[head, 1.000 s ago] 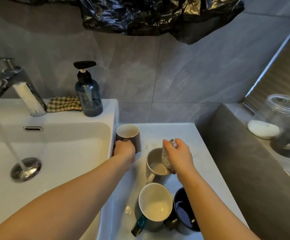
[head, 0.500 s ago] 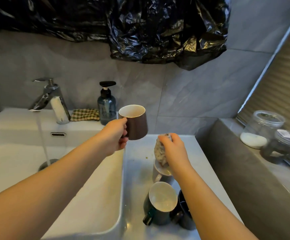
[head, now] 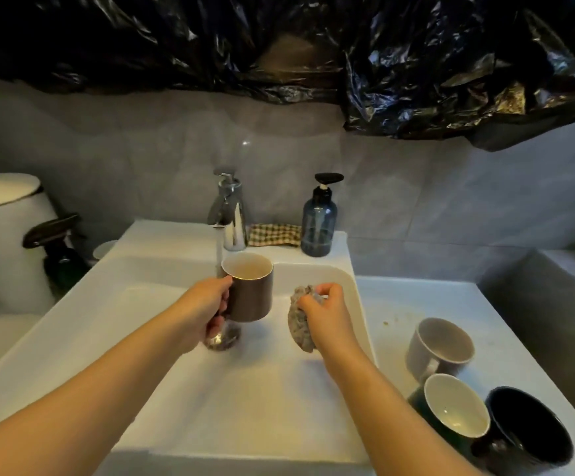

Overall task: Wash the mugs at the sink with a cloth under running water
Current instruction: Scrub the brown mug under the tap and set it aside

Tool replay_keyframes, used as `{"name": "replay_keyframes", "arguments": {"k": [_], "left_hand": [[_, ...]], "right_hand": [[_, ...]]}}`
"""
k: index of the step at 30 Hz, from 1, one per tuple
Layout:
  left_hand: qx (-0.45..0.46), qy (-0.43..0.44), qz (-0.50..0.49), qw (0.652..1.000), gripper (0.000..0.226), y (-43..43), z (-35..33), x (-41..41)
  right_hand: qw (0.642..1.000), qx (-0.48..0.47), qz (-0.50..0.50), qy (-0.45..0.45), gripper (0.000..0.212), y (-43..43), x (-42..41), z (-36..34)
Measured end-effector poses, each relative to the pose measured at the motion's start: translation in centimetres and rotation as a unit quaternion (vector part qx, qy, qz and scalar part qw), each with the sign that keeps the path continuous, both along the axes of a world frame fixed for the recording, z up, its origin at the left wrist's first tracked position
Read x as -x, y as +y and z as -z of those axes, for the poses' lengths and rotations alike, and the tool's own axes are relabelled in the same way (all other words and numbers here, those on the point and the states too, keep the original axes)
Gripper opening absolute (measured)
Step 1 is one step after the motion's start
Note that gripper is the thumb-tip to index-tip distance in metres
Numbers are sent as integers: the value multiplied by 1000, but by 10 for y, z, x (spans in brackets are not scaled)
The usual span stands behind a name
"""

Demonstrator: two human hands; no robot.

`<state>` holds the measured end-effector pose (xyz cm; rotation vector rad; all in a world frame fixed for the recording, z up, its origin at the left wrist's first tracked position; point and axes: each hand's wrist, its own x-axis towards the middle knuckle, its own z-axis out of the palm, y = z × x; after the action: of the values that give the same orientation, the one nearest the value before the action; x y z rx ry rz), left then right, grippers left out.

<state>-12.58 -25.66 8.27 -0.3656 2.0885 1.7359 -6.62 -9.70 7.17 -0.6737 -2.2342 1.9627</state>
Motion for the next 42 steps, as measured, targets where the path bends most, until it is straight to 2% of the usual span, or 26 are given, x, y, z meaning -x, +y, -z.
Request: {"name": "replay_keyframes", "arguments": {"k": [6, 10, 15, 17, 23, 25, 28, 33, 37, 42], "left_hand": [[45, 45, 41, 997, 34, -35, 22, 19], [81, 100, 73, 989, 30, -43, 36, 37], [95, 178, 85, 976, 35, -46, 64, 51], [121, 209, 92, 966, 38, -51, 70, 54], [111, 262, 124, 951, 41, -63, 71, 57], [73, 260, 109, 957, 41, -63, 70, 56], [-37, 198, 101, 974, 40, -62, 66, 55], [-172, 99, 70, 978, 40, -61, 68, 54], [-331, -21, -5, 943, 51, -61, 66, 54], [-378, -59, -71, 921, 58, -60, 68, 52]], "right_hand": [[999, 37, 3, -28, 19, -44, 30, 20], [998, 35, 51, -15, 26, -52, 55, 36], [994, 25, 105, -9, 22, -49, 75, 53], [993, 25, 112, -10, 17, -46, 75, 60], [993, 45, 109, 3, 19, -44, 76, 65], [994, 48, 101, 1, 18, -45, 75, 65], [994, 53, 98, 2, 17, -45, 73, 66], [988, 99, 117, 6, 28, -40, 71, 65], [986, 114, 121, 5, 26, -39, 68, 65], [987, 120, 108, -1, 20, -42, 67, 64]]}}
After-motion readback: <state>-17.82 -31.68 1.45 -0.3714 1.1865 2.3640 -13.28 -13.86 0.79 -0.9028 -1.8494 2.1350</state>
